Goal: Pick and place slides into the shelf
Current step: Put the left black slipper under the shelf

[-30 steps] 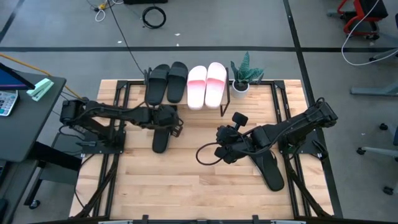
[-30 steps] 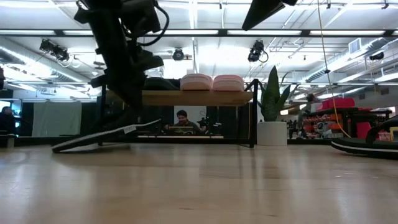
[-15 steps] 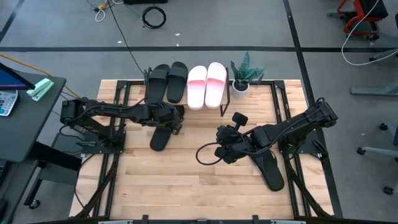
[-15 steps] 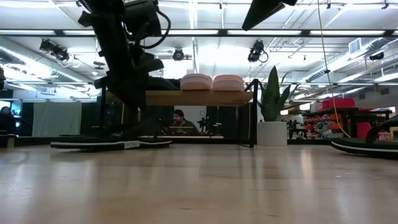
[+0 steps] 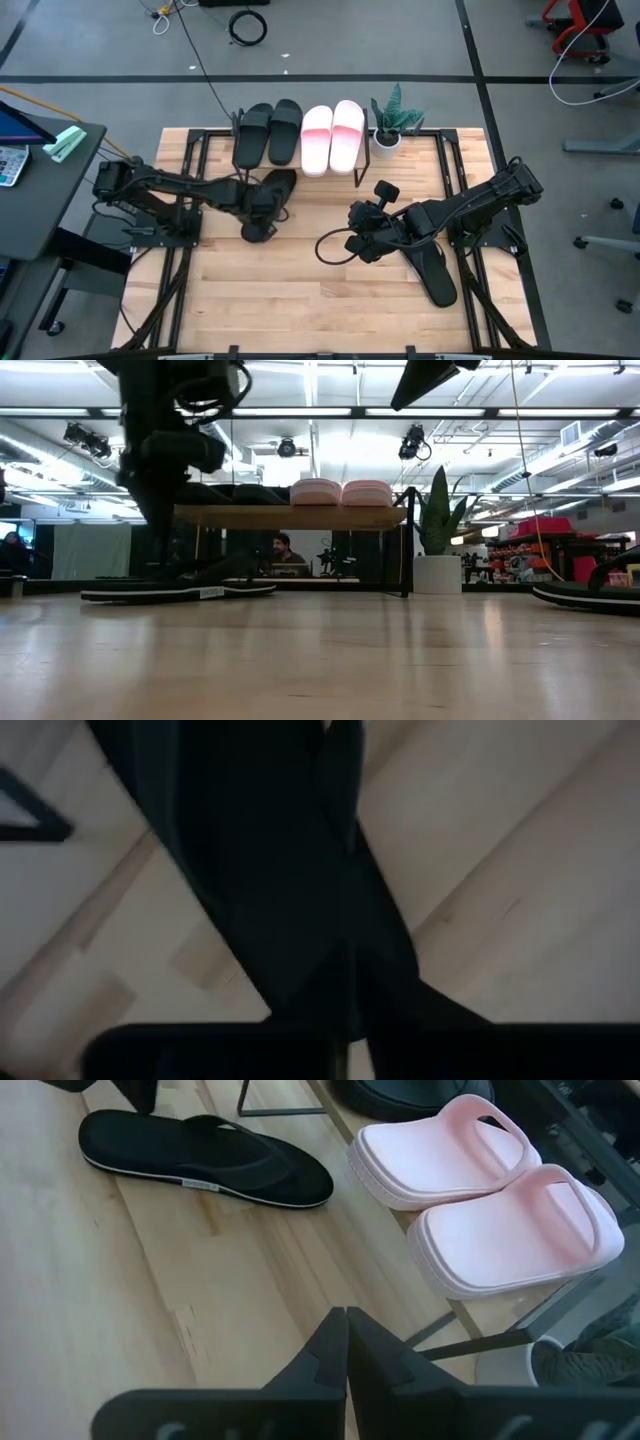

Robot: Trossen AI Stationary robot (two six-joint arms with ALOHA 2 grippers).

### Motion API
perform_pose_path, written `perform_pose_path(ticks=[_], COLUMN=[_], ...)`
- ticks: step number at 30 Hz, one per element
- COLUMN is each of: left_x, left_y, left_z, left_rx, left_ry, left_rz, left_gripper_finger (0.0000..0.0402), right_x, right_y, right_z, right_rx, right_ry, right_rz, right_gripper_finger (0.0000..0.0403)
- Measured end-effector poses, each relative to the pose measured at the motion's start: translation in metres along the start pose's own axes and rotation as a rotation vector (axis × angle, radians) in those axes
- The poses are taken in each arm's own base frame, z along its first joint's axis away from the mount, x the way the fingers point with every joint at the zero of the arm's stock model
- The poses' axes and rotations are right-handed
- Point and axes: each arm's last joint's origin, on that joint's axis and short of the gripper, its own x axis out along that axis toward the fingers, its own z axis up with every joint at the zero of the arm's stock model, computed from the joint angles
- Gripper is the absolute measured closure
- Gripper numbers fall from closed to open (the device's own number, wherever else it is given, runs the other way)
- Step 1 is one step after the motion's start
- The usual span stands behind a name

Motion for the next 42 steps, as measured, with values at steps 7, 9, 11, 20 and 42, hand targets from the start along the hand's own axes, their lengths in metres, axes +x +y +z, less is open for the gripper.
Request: perform_pose_path(ticks=[7,9,11,20,42], left_x=[0.026,0.03,0.03,0.035,0.055], left_y=[-0.001,-0.003,-0.006,-0.012,-0.012], left_z=[-0.031,-0.035,-0.035,-0.03,0.016], left_rx=[-0.065,-0.075,-0.083,-0.094,-0.154], left_ry=[0.054,0.046,0.032,-0.004,-0.078], left_rz=[0.025,0.013,-0.009,-0.053,-0.082], left_gripper_finger=[0.0396,0.0396,0.0395,0.0398,0.04], right_x=[0.0,0.0,0.0,0.0,0.0], right_y=[0.0,0.0,0.0,0.0,0.0], right_z=[0.0,0.0,0.0,0.0,0.0], right_rx=[0.025,0.024,0.025,0.025,0.022], right_ry=[0.001,0.001,0.002,0.001,0.002], right_rz=[-0.001,-0.001,-0.002,-0.002,-0.002], right_gripper_finger=[0.0395,0.0396,0.0397,0.0396,0.0396])
